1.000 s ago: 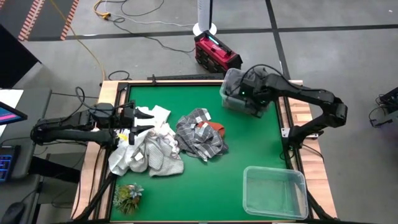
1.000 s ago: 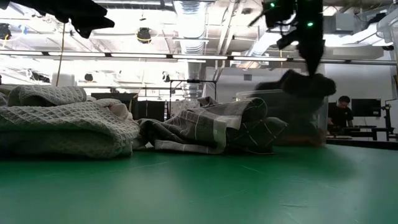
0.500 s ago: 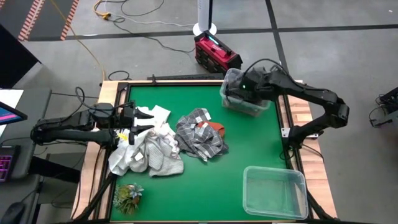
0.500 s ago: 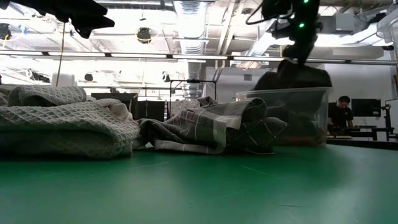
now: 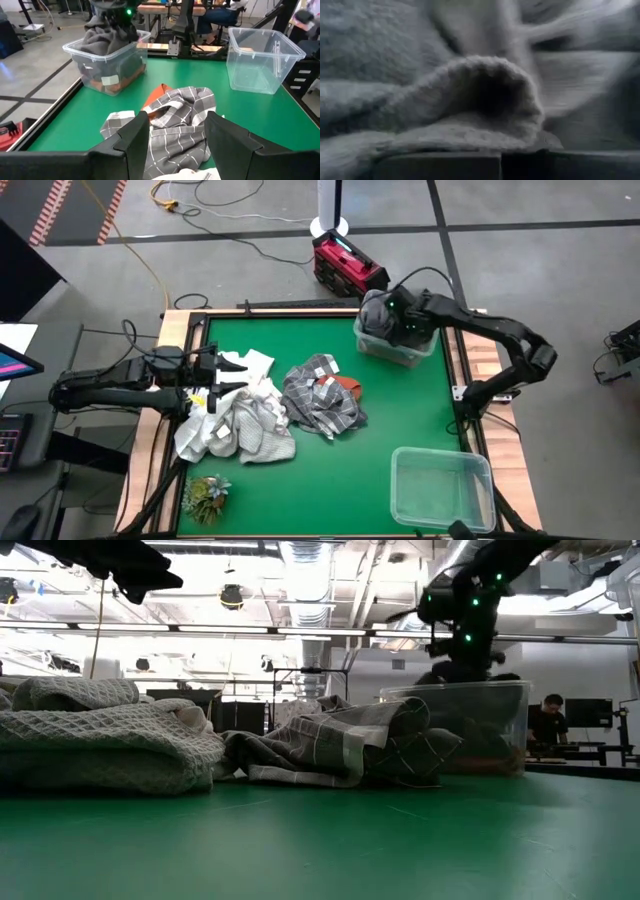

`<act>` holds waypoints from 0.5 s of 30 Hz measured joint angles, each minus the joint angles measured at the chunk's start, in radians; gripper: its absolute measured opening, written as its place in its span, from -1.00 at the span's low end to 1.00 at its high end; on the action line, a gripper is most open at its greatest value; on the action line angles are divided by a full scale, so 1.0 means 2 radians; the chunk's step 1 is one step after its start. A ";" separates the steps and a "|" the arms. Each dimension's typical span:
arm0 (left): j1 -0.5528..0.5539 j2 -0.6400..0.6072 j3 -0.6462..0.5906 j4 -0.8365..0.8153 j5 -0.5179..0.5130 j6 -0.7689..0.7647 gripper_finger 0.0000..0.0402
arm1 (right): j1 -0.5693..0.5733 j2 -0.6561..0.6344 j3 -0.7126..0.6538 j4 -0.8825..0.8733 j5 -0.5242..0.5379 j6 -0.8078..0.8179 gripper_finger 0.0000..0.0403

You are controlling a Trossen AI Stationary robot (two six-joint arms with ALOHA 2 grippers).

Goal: Sort towels by color in basket
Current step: Put the gray towel into the top transparent bin

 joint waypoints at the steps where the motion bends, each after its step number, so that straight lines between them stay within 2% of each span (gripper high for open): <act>1: 0.000 0.000 0.000 0.004 0.000 0.002 -0.10 | -0.002 0.002 0.000 -0.003 -0.018 0.001 -0.94; 6: 0.000 0.000 0.000 0.020 0.000 0.005 -0.10 | -0.021 0.008 0.001 -0.035 -0.103 0.012 -0.89; 10: 0.000 0.000 0.000 0.020 0.000 0.004 -0.10 | -0.031 0.004 0.002 -0.071 -0.113 0.013 -0.75; 15: 0.000 0.000 0.000 0.018 0.000 0.002 -0.10 | -0.033 0.003 0.046 -0.136 -0.113 -0.001 -0.55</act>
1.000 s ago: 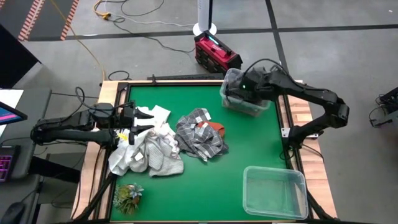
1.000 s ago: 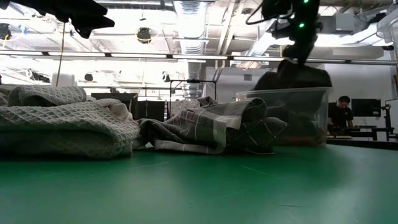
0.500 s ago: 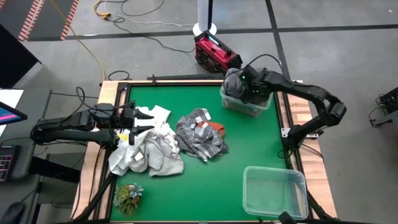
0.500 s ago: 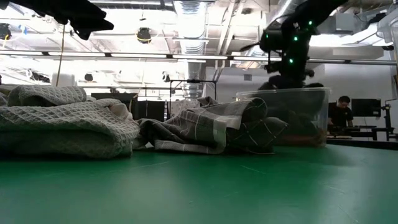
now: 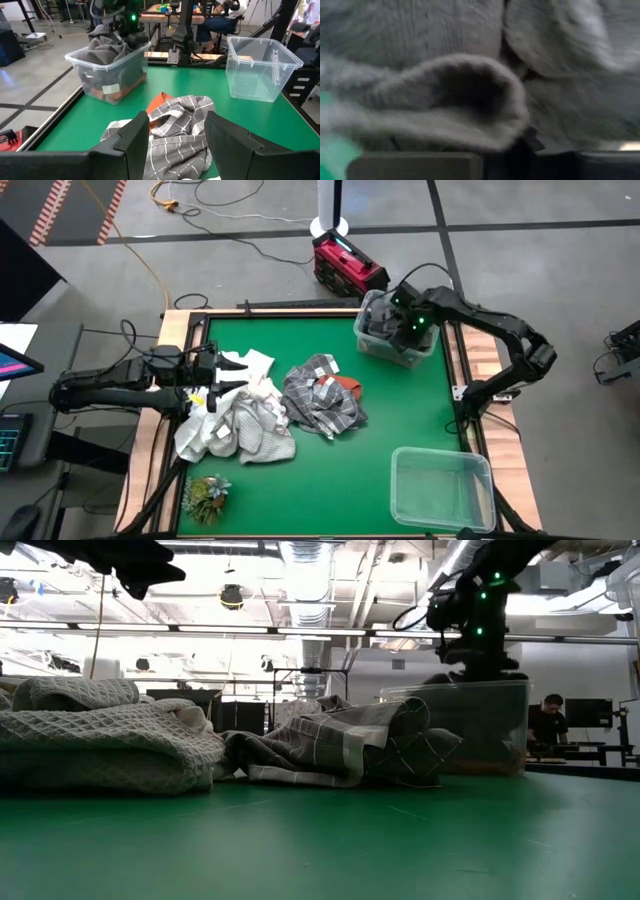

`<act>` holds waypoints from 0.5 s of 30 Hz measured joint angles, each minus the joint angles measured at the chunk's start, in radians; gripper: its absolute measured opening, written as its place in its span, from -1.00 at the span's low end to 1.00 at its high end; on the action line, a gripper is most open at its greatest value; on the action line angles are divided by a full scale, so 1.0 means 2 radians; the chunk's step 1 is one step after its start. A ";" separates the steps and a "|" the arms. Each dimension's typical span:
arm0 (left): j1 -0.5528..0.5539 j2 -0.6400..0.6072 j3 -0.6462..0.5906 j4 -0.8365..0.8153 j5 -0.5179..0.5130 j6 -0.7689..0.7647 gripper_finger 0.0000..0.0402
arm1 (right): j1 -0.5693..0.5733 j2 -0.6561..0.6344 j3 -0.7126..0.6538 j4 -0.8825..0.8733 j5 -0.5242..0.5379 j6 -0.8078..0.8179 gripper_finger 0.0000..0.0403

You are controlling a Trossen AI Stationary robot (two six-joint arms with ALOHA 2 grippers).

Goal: Sort towels by color in basket
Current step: Put the gray towel into the top transparent bin

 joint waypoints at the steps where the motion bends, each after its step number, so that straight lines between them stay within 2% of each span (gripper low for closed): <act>1: 0.000 0.000 0.000 0.000 0.000 0.000 -0.10 | 0.002 0.000 0.013 -0.015 0.000 0.000 -0.51; 5: 0.000 0.000 0.000 0.000 0.000 0.000 -0.10 | 0.007 0.000 0.076 -0.059 0.023 0.002 -0.31; 9: 0.000 0.000 0.000 0.000 0.000 -0.004 -0.10 | 0.007 -0.001 0.130 -0.053 0.107 0.012 -0.13; 12: 0.000 0.000 0.000 0.000 0.000 -0.008 -0.10 | 0.000 -0.001 0.140 -0.022 0.168 0.012 -0.02; 15: 0.000 0.000 0.000 0.000 0.000 -0.004 -0.10 | -0.024 0.003 0.133 0.017 0.170 0.012 0.04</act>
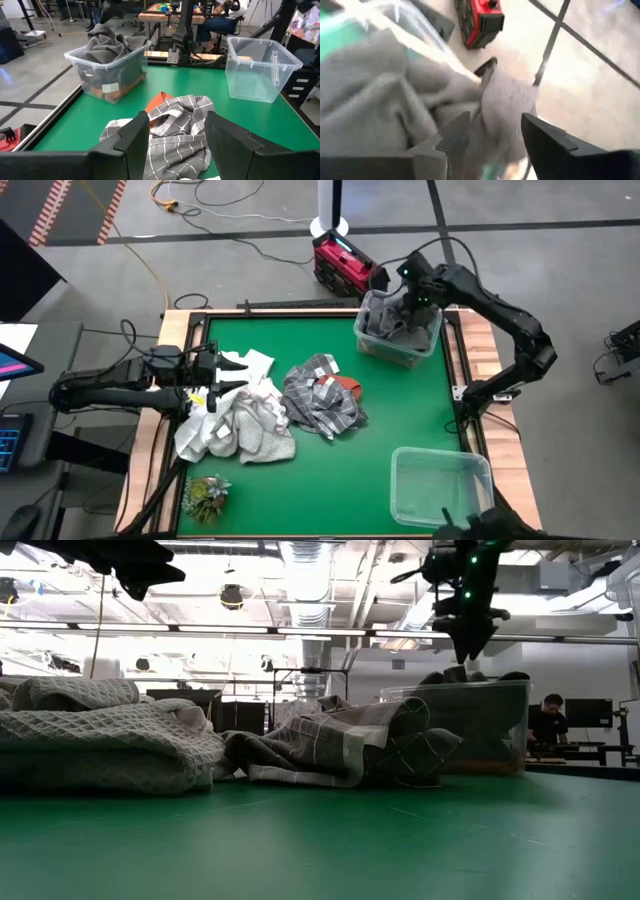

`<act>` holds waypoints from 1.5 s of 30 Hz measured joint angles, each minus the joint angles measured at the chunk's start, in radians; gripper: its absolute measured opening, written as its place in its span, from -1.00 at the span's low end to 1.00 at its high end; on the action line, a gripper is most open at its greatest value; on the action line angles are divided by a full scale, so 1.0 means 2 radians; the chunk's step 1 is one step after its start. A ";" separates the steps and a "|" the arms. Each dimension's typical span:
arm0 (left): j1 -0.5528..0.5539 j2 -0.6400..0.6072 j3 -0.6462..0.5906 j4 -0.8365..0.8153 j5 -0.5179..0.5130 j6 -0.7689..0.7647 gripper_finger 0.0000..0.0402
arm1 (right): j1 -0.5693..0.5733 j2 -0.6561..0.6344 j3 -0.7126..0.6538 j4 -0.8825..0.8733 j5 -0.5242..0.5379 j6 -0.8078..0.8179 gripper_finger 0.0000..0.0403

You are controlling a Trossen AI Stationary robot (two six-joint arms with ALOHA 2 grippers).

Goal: Sort towels by color in basket
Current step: Put the gray towel into the top transparent bin

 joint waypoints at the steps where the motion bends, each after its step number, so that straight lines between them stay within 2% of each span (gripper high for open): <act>1: 0.000 0.000 0.000 0.000 0.000 0.001 -0.10 | -0.011 0.003 -0.004 0.010 -0.011 0.000 0.05; 4: 0.000 0.000 0.000 0.000 0.000 0.002 -0.10 | -0.043 0.013 -0.017 0.014 -0.048 -0.004 0.06; 9: 0.000 0.000 0.000 -0.005 0.000 0.004 -0.10 | -0.068 0.023 -0.052 0.026 -0.054 -0.038 0.05; 12: 0.000 0.000 0.000 -0.005 -0.001 0.011 -0.10 | -0.066 0.031 -0.074 0.040 -0.057 -0.063 -0.04; 14: 0.000 0.000 0.000 -0.004 -0.003 0.012 -0.10 | -0.060 0.031 -0.084 0.055 -0.048 -0.076 -0.20; 19: 0.000 0.000 0.000 -0.003 -0.010 0.011 -0.10 | -0.050 0.033 -0.087 0.087 -0.040 -0.093 -0.82; 20: 0.000 0.000 0.000 -0.003 -0.013 0.011 -0.10 | -0.048 0.031 -0.087 0.091 -0.040 -0.093 -0.88; 26: 0.000 0.000 0.000 -0.004 -0.016 0.004 -0.10 | -0.027 0.017 -0.087 0.090 -0.037 -0.092 -0.79; 32: 0.000 0.000 0.000 -0.014 -0.016 -0.009 -0.10 | 0.028 -0.012 -0.087 0.084 -0.029 -0.113 -0.88; 38: 0.000 0.000 0.000 -0.008 -0.016 -0.023 -0.10 | 0.084 -0.002 -0.088 0.094 -0.102 -0.099 -0.88; 42: 0.000 0.000 0.000 -0.007 -0.016 -0.033 -0.10 | 0.074 0.038 -0.089 0.094 -0.108 -0.079 -0.88; 45: 0.000 0.000 0.000 -0.009 -0.016 -0.038 -0.10 | 0.051 0.065 -0.089 0.088 -0.141 -0.058 -0.88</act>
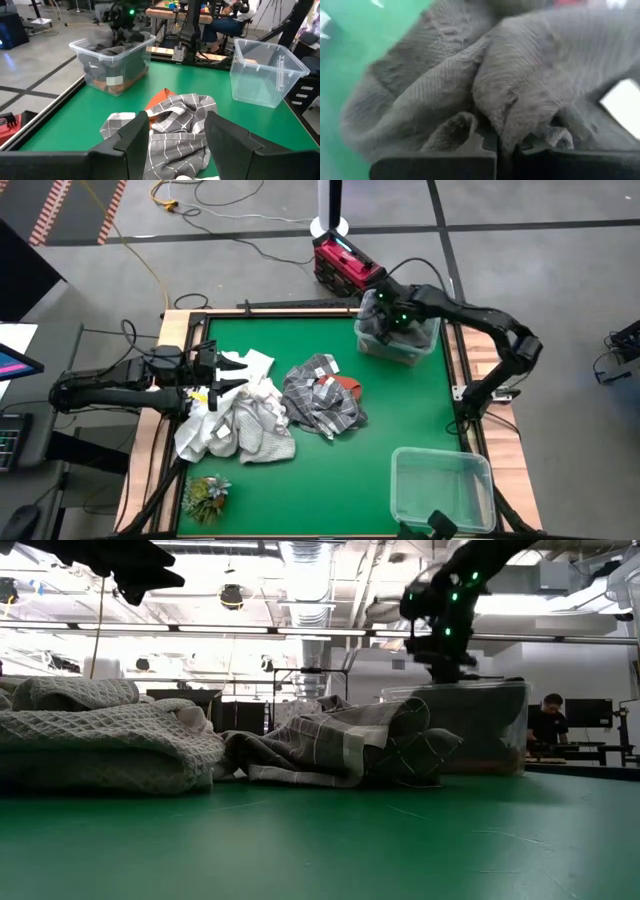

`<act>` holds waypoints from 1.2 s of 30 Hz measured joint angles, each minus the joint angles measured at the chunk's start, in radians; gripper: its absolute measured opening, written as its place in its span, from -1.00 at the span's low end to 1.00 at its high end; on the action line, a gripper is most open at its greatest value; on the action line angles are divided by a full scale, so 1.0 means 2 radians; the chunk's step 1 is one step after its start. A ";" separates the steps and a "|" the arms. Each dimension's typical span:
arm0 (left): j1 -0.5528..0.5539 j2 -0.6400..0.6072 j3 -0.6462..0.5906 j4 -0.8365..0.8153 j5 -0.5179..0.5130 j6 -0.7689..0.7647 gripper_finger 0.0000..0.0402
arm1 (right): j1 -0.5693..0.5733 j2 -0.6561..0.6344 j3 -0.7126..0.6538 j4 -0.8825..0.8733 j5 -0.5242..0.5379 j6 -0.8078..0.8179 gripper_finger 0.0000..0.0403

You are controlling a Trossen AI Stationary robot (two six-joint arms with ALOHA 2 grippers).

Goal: Sort towels by color in basket
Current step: Put the gray towel into the top transparent bin

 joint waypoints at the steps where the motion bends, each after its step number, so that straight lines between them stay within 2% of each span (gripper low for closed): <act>1: 0.000 0.000 0.000 -0.001 0.000 0.000 -0.10 | -0.006 0.008 0.000 -0.006 -0.007 0.007 -0.88; 10: 0.000 0.000 0.000 -0.005 0.000 0.013 -0.10 | -0.018 0.053 0.002 -0.072 -0.031 0.025 -0.87; 16: 0.000 0.000 0.000 -0.006 0.000 0.007 -0.10 | -0.027 0.037 0.002 -0.104 -0.040 0.002 -0.63; 21: 0.000 0.000 0.000 -0.006 0.000 0.003 -0.10 | -0.040 0.000 0.002 -0.119 -0.040 0.010 -0.41; 28: 0.000 0.000 0.000 -0.003 0.000 -0.006 -0.10 | -0.042 -0.086 0.002 -0.125 -0.040 0.028 -0.10; 33: 0.000 0.000 0.000 -0.001 0.000 -0.003 -0.10 | -0.041 -0.143 0.002 -0.117 -0.039 0.038 0.05; 36: 0.000 0.000 0.000 0.000 0.000 -0.001 -0.10 | -0.045 -0.168 0.002 -0.076 0.002 0.062 0.08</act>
